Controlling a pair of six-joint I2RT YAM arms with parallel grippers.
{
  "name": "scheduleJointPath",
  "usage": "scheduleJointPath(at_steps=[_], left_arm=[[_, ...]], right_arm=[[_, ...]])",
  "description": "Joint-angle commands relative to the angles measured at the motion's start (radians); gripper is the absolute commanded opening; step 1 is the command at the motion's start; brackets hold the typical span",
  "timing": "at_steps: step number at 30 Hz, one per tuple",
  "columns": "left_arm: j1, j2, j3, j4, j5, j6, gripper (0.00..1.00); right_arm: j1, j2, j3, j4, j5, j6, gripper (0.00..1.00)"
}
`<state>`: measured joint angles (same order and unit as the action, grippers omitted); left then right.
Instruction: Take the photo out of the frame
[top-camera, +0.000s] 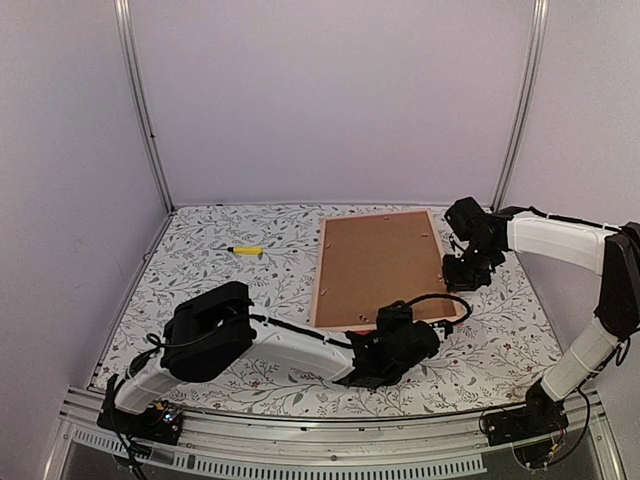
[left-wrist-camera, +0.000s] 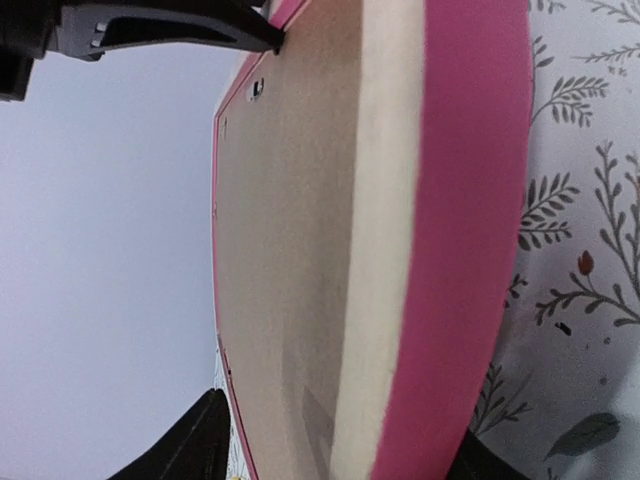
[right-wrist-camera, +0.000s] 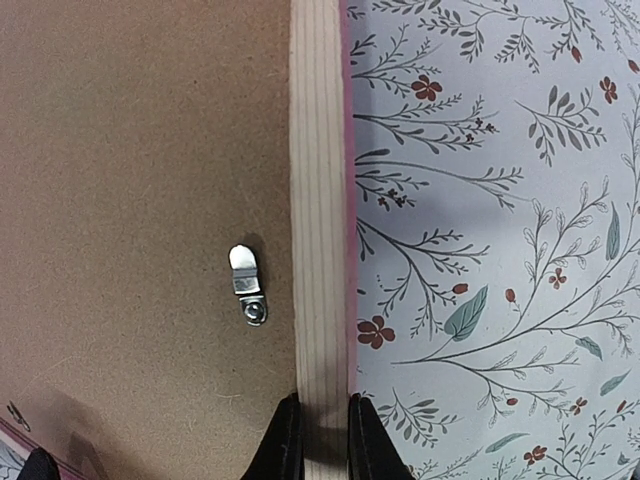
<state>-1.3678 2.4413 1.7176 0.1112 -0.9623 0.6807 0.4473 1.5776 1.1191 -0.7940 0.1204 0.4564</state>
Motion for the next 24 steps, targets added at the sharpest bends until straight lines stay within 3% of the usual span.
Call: scheduleJointPath(at_steps=[1, 7, 14, 17, 24], left_arm=[[-0.004, 0.02, -0.01, 0.083, -0.028, 0.051, 0.56], [0.002, 0.021, -0.021, 0.126, -0.038, 0.089, 0.29], [0.006, 0.019, -0.027, 0.177, -0.047, 0.13, 0.1], [0.009, 0.016, -0.027, 0.194, -0.05, 0.137, 0.0], [0.013, -0.017, -0.057, 0.29, -0.067, 0.158, 0.0]], right_arm=[[0.006, -0.057, 0.007, 0.049, -0.01, 0.016, 0.0], [0.007, -0.062, 0.006, 0.052, -0.017, 0.014, 0.0], [0.007, -0.076, -0.001, 0.059, -0.036, 0.008, 0.01], [0.008, -0.089, 0.001, 0.067, -0.063, 0.008, 0.12], [0.007, -0.14, 0.042, 0.089, -0.15, -0.002, 0.61]])
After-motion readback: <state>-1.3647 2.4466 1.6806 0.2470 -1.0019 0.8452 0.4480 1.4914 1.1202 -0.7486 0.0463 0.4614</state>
